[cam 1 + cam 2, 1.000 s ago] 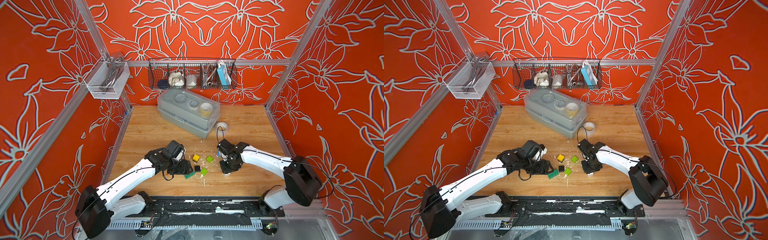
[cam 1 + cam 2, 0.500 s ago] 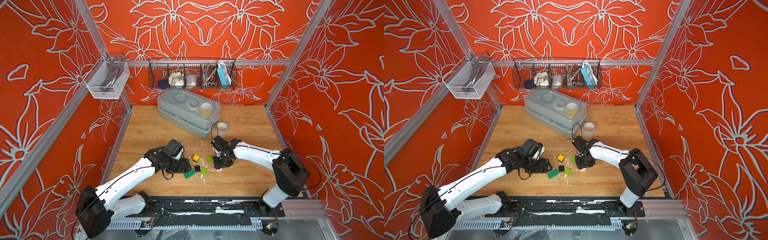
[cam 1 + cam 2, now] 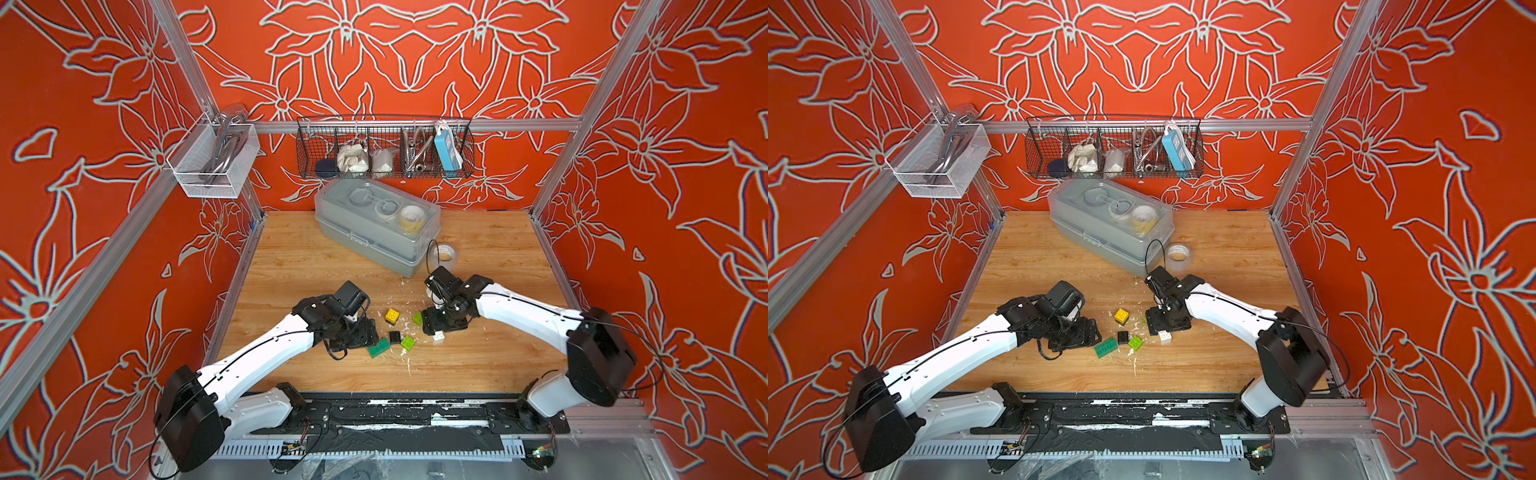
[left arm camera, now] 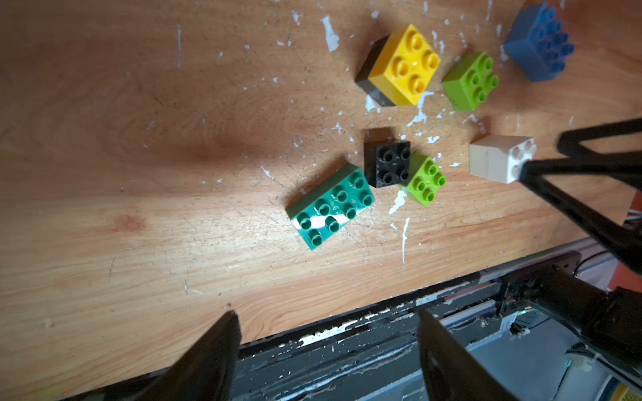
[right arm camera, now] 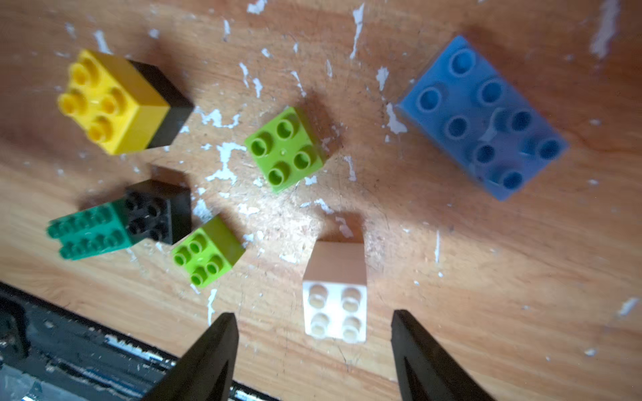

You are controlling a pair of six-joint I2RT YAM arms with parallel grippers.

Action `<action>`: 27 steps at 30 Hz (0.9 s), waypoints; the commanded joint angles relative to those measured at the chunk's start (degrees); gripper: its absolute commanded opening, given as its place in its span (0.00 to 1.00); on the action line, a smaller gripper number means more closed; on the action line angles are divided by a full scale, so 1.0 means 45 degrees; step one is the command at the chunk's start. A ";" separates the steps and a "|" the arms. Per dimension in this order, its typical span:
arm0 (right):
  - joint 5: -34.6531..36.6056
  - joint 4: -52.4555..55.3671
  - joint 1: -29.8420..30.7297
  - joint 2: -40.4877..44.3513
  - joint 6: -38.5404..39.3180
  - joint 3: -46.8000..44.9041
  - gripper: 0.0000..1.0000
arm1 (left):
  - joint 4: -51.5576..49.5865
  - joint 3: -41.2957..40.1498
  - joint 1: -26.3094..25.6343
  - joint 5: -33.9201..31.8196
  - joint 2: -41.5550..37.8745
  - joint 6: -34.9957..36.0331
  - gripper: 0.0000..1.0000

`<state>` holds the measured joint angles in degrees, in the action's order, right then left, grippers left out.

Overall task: Assemble a giraffe with lego
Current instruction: Assemble the lego brick with the lego brick, then pick up the lego brick from the center of the board.

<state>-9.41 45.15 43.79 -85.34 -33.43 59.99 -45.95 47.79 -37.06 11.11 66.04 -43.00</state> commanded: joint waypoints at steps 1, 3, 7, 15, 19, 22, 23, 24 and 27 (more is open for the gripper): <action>0.0479 0.1258 0.0033 0.1282 0.0376 0.0202 0.78 | 0.0457 -0.0307 0.0090 0.0055 0.0520 -0.1187 0.79; 0.0498 0.1319 0.0026 0.1884 0.0829 0.0000 0.82 | 0.0782 -0.0200 0.0076 0.0071 0.1089 -0.1628 0.79; 0.0127 0.0531 -0.0152 0.2983 0.1519 -0.0832 0.91 | 0.0379 0.0601 0.0018 -0.0169 0.2553 -0.2490 0.84; -0.1315 -0.0362 -0.1097 0.3917 0.2407 -0.1530 0.94 | -0.0119 0.1412 -0.0904 -0.1444 0.3779 -0.4925 0.89; -0.2131 -0.0091 -0.1936 0.3816 0.3033 -0.1265 0.94 | 0.0074 0.1674 -0.1060 -0.1331 0.4321 -0.5558 0.94; -0.2459 -0.0135 -0.2459 0.3852 0.3474 -0.1222 0.94 | -0.0121 0.1984 -0.1135 -0.1659 0.4708 -0.5730 0.95; -0.2538 -0.0131 -0.2632 0.3795 0.3579 -0.1194 0.94 | -0.0139 0.2015 -0.1140 -0.1740 0.4794 -0.5809 0.95; -0.2639 -0.0114 -0.2802 0.3724 0.3664 -0.1187 0.94 | -0.0122 0.2053 -0.1140 -0.1781 0.4862 -0.5853 0.95; -0.3023 -0.0079 -0.3285 0.3509 0.3829 -0.1104 0.94 | 0.0010 0.2225 -0.1140 -0.1714 0.5238 -0.5856 0.94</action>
<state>-20.14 44.56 30.57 -68.99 -18.72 53.95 -44.56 56.60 -41.82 4.82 88.18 -67.90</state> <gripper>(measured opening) 0.939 0.941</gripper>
